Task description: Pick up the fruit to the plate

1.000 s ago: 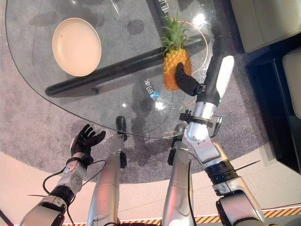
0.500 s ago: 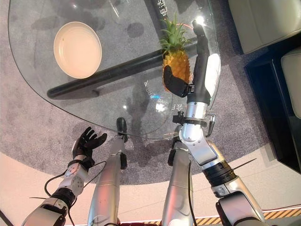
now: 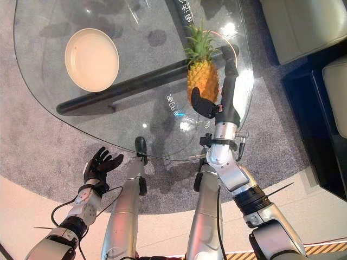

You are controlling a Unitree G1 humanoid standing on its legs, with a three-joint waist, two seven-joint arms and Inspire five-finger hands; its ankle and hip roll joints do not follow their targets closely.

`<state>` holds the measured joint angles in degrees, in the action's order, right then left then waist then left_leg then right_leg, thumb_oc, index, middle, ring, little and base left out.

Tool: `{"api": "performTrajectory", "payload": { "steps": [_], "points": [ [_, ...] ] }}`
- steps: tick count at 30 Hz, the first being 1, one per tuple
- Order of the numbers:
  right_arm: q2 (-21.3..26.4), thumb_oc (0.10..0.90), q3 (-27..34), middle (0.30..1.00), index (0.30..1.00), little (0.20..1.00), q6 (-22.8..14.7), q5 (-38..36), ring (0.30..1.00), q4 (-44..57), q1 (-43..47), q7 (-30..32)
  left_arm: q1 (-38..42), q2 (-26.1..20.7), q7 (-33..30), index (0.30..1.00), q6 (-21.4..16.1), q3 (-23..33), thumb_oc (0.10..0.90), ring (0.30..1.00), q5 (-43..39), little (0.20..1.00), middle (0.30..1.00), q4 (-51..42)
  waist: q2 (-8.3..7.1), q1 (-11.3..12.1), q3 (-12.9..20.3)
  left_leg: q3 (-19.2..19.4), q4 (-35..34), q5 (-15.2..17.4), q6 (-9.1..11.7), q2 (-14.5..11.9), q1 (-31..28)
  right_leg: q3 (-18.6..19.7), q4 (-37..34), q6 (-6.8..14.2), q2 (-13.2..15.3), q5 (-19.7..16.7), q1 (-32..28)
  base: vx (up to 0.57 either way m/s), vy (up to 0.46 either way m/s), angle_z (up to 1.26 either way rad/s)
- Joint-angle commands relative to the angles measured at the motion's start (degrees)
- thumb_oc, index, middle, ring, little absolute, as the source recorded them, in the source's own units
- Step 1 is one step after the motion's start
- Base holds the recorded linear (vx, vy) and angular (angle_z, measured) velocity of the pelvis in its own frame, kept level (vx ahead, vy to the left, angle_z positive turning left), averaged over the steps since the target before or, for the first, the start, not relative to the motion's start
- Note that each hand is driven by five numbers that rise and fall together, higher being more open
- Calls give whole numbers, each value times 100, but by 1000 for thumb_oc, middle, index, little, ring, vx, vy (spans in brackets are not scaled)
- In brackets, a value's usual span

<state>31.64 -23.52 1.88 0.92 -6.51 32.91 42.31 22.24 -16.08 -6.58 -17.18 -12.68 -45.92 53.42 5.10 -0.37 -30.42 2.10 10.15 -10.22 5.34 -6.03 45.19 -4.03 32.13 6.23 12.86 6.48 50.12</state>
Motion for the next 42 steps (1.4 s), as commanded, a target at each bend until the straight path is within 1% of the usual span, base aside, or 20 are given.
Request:
{"api": "performTrajectory", "payload": {
  "steps": [1, 6, 15, 22, 28, 35, 42],
  "points": [
    [152, 800, 0, 900, 900, 900, -141, -47, 900, 144, 256, 74, -128, -159, -49, 900, -221, 45, 800, 900, 8, 900, 900, 176, -53, -6, 63, 171, 469, 570, -112, 307, -12, -423, -1143, 2, -175, -728, -235, 0, 0, 0],
    [64, 800, -70, 900, 900, 900, -24, -379, 900, -180, 309, -25, -80, -168, -70, 900, -179, 16, 800, 900, 10, 900, 900, 172, -44, 25, 63, 173, 453, 563, -120, 318, -20, -443, -1140, -5, -172, -731, -240, 0, 0, 0],
    [-90, 800, -145, 900, 900, 900, 135, -657, 900, -431, 389, -51, -34, -202, -34, 900, -147, -14, 800, 900, 3, 900, 900, 185, -23, 71, 63, 171, 423, 534, -124, 322, 0, -466, -1113, -11, -180, -738, -202, 0, 0, 0],
    [-257, 800, -138, 900, 900, 900, 313, -1203, 900, -767, 431, -2, -31, -161, -48, 900, -156, -57, 800, 900, 46, 900, 900, 160, -7, 106, 63, 173, 396, 526, -127, 335, -19, -480, -1117, -25, -184, -740, -211, 0, 0, 0],
    [-316, 800, -145, 900, 900, 900, 481, -1521, 900, -1092, 579, 39, 12, -161, -54, 900, -129, -89, 800, 900, 31, 900, 900, 178, 15, 136, 63, 175, 382, 517, -122, 336, -35, -493, -1105, -37, -186, -735, -222, 0, 0, 0],
    [-394, 800, -141, 900, 900, 900, 647, -1651, 900, -1499, 732, 66, 45, -124, -105, 900, -98, -159, 800, 900, 68, 900, 900, 121, 47, 189, 63, 152, 369, 511, -130, 354, -53, -516, -1094, -44, -175, -744, -238, 0, 0, 0],
    [-388, 800, -165, 900, 900, 900, 845, -1629, 900, -1743, 823, -7, 95, -135, -120, 900, -58, -182, 800, 900, 58, 900, 900, 111, 54, 201, 63, 141, 384, 510, -130, 357, -27, -517, -1069, -46, -181, -742, -216, 0, -1, 1]
  ]
}}
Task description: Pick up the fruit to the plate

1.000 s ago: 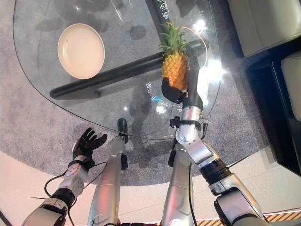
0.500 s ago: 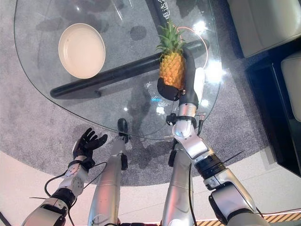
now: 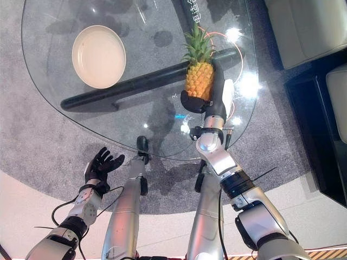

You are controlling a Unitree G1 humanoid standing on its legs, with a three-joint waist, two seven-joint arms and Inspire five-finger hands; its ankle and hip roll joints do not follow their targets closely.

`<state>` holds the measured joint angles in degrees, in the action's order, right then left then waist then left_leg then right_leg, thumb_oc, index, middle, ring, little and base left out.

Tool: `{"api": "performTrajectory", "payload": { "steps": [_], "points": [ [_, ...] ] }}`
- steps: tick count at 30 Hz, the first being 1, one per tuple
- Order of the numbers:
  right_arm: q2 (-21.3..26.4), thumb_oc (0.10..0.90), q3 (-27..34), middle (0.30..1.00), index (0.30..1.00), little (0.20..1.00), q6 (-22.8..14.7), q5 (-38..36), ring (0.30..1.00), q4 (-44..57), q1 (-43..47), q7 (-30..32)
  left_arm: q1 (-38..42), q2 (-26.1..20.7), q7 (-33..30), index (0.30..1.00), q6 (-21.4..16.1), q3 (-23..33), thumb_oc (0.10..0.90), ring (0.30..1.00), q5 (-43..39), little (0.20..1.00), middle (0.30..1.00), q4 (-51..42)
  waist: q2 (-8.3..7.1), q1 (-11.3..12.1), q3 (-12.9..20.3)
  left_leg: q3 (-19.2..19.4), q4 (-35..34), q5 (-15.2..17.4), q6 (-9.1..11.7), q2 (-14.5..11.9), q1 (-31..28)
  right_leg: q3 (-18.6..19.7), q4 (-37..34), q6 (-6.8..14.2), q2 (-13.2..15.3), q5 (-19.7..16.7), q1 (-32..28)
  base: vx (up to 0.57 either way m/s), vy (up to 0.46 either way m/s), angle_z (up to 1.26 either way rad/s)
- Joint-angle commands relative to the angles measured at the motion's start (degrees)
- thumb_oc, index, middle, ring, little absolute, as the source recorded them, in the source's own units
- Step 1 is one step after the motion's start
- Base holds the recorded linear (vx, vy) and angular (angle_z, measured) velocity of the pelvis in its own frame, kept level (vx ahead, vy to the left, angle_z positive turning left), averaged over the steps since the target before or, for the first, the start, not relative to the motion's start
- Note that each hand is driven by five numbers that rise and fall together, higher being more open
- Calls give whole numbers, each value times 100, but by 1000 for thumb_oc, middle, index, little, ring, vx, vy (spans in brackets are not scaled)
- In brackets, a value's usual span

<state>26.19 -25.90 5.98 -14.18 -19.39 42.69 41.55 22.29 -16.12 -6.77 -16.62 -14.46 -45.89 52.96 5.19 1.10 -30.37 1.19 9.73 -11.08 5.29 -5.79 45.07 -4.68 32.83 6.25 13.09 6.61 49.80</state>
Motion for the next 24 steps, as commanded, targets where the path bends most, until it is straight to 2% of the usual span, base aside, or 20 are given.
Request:
{"api": "performTrajectory", "payload": {
  "steps": [1, 7, 13, 14, 15, 24],
  "points": [
    [153, 800, 68, 900, 900, 900, 474, -113, 900, -479, -138, 61, 82, -120, -112, 900, -121, -14, 800, 900, 61, 900, 900, 147, 48, 61, 57, 231, 414, 591, -126, 331, -17, -456, -1147, -47, -205, -757, -188, 0, 0, 0],
    [145, 800, 10, 900, 900, 900, 622, -26, 900, -630, -103, 36, 76, -119, -137, 900, -101, -45, 800, 900, 84, 900, 900, 91, 61, 78, 57, 215, 429, 599, -130, 346, 22, -457, -1125, -47, -222, -758, -145, 0, 0, 0],
    [187, 800, -15, 900, 900, 900, 573, 45, 900, -729, -103, 5, 78, -110, -190, 900, -110, -71, 800, 900, 75, 900, 900, 35, 65, 73, 57, 206, 445, 609, -134, 354, 38, -447, -1122, -42, -230, -758, -129, 0, 0, 0],
    [188, 567, -15, 700, 700, 667, 570, 49, 700, -731, -103, 3, 79, -110, -192, 900, -110, -71, 800, 900, 74, 900, 900, 35, 65, 73, 57, 206, 446, 609, -134, 354, 39, -446, -1120, -42, -230, -758, -127, 0, 0, 0],
    [200, 100, -16, 300, 300, 200, 560, 102, 300, -738, -92, -41, 83, -113, -194, 900, -123, -70, 800, 900, 57, 900, 900, 25, 67, 73, 57, 203, 447, 606, -135, 359, 52, -445, -1122, -41, -234, -759, -115, 0, 0, 0],
    [232, 100, 17, 300, 300, 200, 495, 338, 300, -672, -119, 87, 67, -89, -193, 900, -281, 67, 800, 900, -468, 900, 900, -111, 98, 60, 57, 206, 395, 604, -136, 373, -27, -417, -1143, -33, -234, -751, -173, 0, 0, 0]
  ]
}}
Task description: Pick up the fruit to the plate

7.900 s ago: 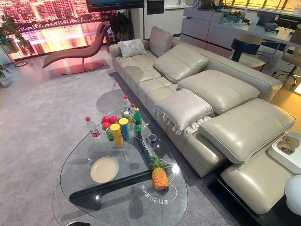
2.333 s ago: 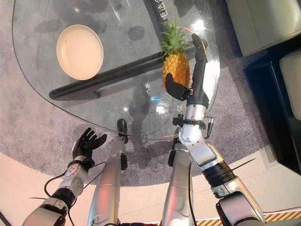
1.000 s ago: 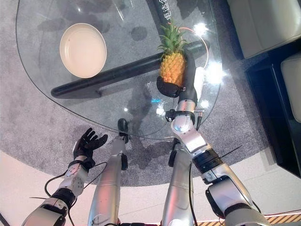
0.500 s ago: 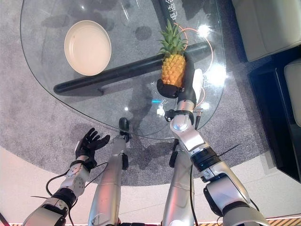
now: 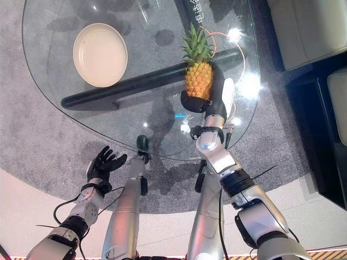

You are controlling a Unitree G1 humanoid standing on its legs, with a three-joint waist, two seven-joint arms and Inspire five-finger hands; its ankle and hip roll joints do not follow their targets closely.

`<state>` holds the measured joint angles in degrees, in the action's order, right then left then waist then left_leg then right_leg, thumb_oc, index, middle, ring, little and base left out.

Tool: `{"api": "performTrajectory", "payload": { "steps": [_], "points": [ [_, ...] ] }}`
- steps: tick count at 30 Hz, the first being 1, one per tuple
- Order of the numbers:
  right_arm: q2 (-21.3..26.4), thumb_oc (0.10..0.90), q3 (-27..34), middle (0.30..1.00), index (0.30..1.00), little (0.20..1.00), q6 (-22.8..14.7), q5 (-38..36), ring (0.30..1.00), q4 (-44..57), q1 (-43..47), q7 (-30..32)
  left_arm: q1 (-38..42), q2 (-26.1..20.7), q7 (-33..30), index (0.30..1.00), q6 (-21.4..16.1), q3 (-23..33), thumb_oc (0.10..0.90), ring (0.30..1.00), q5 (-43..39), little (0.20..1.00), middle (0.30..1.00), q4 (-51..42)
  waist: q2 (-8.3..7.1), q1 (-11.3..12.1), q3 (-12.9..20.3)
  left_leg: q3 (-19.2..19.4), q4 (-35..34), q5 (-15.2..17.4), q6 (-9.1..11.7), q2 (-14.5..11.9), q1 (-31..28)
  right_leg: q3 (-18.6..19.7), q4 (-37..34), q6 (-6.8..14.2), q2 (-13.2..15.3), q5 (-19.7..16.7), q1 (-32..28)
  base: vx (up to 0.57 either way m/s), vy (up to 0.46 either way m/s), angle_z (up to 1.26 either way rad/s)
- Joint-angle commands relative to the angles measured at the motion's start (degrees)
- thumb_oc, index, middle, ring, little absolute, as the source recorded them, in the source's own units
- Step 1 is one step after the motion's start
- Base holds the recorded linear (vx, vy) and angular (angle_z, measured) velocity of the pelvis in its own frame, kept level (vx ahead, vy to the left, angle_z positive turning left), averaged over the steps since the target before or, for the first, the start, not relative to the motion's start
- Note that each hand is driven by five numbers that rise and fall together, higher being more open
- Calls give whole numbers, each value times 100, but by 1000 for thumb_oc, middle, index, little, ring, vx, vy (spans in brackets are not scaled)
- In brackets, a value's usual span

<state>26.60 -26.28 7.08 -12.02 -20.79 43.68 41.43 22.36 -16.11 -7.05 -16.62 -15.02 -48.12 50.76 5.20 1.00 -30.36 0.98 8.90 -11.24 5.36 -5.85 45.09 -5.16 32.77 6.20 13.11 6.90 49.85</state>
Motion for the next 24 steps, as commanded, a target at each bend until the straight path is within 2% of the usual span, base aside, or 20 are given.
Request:
{"api": "performTrajectory", "payload": {
  "steps": [1, 5, 13, 19, 24],
  "points": [
    [196, 100, 59, 300, 300, 200, 381, 157, 300, -528, -217, 110, 66, -96, -167, 900, -294, 144, 800, 900, -297, 900, 900, 105, 96, 68, 56, 228, 479, 622, -141, 381, -34, -372, -1137, -29, -235, -779, -183, 0, 0, 0],
    [245, 100, 58, 300, 300, 200, 300, 480, 300, -475, -218, 291, 109, -93, -132, 900, -557, 467, 800, 900, -1228, 900, 900, 44, 99, 50, 56, 221, 477, 626, -130, 384, -68, -351, -1122, -26, -225, -750, -209, 0, 0, 0],
    [302, 100, 96, 300, 300, 200, 220, 1247, 300, -329, -145, 687, 299, -121, -291, 900, -1056, 1002, 800, 900, -2166, 900, 900, -170, 134, 50, 56, 209, 426, 632, -122, 402, -151, -330, -1078, -25, -219, -677, -253, -3, 6, 1],
    [443, 100, 29, 300, 300, 200, 149, 1699, 300, -108, -30, 905, 641, -315, -738, 900, -1502, 1402, 800, 900, -2290, 900, 900, -323, 155, 10, 56, 232, 414, 652, -100, 401, -238, -297, -1057, -44, -202, -602, -312, -6, 36, 3],
    [564, 100, -28, 300, 300, 200, 73, 2116, 300, 81, 36, 1122, 943, -549, -1234, 900, -1892, 1607, 800, 900, -2063, 900, 900, -527, 161, -17, 56, 243, 447, 683, -86, 393, -233, -263, -1024, -57, -203, -538, -304, 0, 0, 0]
  ]
}}
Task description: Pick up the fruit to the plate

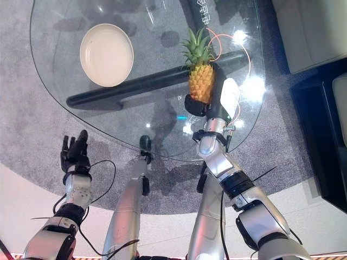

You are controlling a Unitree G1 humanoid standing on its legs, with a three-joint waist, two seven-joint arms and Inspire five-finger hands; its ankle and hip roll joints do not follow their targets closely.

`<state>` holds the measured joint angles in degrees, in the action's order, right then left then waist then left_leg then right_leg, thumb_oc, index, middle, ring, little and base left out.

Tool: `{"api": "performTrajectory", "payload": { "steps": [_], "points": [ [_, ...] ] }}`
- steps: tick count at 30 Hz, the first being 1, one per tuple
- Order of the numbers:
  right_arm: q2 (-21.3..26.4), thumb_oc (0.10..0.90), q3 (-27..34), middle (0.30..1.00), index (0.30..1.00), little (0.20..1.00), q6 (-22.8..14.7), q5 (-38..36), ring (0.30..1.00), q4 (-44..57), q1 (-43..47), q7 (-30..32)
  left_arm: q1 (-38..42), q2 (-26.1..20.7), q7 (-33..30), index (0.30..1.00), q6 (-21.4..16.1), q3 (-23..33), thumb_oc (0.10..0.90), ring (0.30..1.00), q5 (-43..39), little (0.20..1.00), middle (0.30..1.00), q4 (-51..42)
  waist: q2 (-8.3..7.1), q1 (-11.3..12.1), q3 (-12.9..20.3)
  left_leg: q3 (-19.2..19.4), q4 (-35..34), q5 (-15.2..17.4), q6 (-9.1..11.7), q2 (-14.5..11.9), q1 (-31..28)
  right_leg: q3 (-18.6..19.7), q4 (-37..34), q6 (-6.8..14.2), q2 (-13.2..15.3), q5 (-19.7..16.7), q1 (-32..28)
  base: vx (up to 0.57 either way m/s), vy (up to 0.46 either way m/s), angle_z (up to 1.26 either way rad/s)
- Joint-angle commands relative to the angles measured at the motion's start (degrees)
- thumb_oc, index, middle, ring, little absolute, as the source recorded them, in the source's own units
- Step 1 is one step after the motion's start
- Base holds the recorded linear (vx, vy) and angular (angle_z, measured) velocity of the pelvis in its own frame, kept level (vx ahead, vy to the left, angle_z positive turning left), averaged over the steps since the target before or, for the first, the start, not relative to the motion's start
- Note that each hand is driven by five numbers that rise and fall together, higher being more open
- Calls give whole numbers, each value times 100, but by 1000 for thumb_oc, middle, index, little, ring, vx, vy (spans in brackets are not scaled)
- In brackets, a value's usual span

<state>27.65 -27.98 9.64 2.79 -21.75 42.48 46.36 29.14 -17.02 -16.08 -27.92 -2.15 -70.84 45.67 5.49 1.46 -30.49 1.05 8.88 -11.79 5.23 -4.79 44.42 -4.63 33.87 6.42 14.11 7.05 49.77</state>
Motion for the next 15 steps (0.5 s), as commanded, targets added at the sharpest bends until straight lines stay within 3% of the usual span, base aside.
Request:
{"api": "performTrajectory", "payload": {
  "steps": [1, 9, 15],
  "points": [
    [483, 100, 137, 300, 300, 200, -216, 663, 300, 189, 166, 667, 314, -487, -439, 900, -854, 339, 800, 900, 301, 900, 900, -60, 132, -67, 70, 239, 450, 743, -73, 285, -165, -310, -1134, -84, -305, -542, -297, 0, 0, 0],
    [636, 100, 191, 300, 300, 200, -577, 1375, 300, 525, 169, 1098, 596, -654, -1198, 900, -1553, 396, 800, 900, 1298, 900, 900, -974, 134, -73, 70, 256, 409, 773, -60, 276, -170, -287, -1178, -81, -313, -495, -331, 0, 0, 0],
    [641, 100, 310, 300, 300, 200, -800, 1811, 300, 682, 178, 1223, 698, -557, -1076, 900, -1766, 382, 800, 900, 1750, 900, 900, -1643, 123, -54, 70, 252, 409, 818, -59, 276, -175, -299, -1212, -61, -311, -482, -370, 0, 0, 0]
  ]
}}
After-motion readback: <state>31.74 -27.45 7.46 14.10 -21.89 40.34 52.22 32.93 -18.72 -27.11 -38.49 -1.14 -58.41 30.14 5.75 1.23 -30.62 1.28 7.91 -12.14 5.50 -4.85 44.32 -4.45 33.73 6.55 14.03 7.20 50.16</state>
